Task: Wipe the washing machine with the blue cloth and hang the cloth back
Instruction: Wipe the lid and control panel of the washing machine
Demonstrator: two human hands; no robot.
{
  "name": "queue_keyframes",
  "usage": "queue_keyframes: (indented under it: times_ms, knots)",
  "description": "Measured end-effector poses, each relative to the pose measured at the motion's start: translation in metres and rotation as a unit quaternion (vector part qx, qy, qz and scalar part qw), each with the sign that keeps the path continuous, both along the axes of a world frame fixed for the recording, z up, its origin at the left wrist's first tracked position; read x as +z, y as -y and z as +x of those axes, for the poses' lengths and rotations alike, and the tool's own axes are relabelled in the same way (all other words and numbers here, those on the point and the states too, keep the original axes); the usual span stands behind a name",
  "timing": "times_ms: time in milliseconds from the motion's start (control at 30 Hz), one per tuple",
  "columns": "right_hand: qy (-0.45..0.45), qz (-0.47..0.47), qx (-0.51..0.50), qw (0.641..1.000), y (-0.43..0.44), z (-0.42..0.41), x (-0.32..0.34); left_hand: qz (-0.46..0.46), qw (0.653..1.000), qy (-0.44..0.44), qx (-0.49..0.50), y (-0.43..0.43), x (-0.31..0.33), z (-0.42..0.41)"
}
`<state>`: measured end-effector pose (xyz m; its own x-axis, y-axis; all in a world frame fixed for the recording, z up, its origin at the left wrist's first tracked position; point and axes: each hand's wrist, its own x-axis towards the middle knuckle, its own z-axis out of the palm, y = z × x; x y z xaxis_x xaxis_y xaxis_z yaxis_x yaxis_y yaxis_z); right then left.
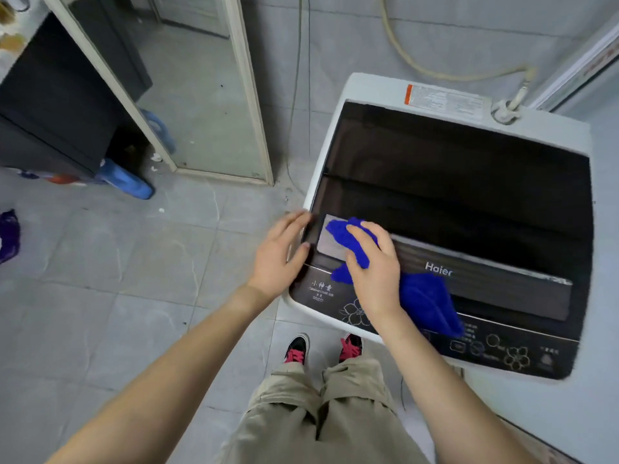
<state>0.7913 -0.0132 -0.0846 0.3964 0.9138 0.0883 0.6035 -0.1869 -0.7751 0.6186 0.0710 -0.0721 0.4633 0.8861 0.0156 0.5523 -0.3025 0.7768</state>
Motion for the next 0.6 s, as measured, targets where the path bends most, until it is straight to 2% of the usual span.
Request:
queue_keyframes:
  times_ms: [167, 233, 333, 400, 467, 600]
  knots:
    - [0.039, 0.013, -0.039, 0.998, 0.002, 0.004, -0.002, 0.103, 0.99, -0.042, -0.09, -0.015, -0.013, 0.016]
    - [0.043, 0.022, -0.13, 0.99, 0.028, 0.035, -0.003, 0.124, 0.981, -0.056, -0.138, -0.014, -0.021, 0.024]
    - [0.047, 0.01, -0.278, 0.959, 0.056, 0.083, 0.002, 0.149, 0.971, -0.102, -0.16, -0.003, -0.031, 0.033]
    - [0.053, -0.001, -0.319, 0.946, 0.056, 0.086, 0.001, 0.16, 0.967, -0.121, -0.159, 0.001, -0.034, 0.033]
    - [0.059, 0.002, -0.298, 0.953, 0.043, 0.054, -0.003, 0.161, 0.965, -0.127, -0.161, 0.001, -0.033, 0.032]
    - [0.052, 0.017, -0.136, 0.989, 0.024, -0.022, -0.01, 0.169, 0.962, -0.132, -0.168, -0.001, -0.032, 0.03]
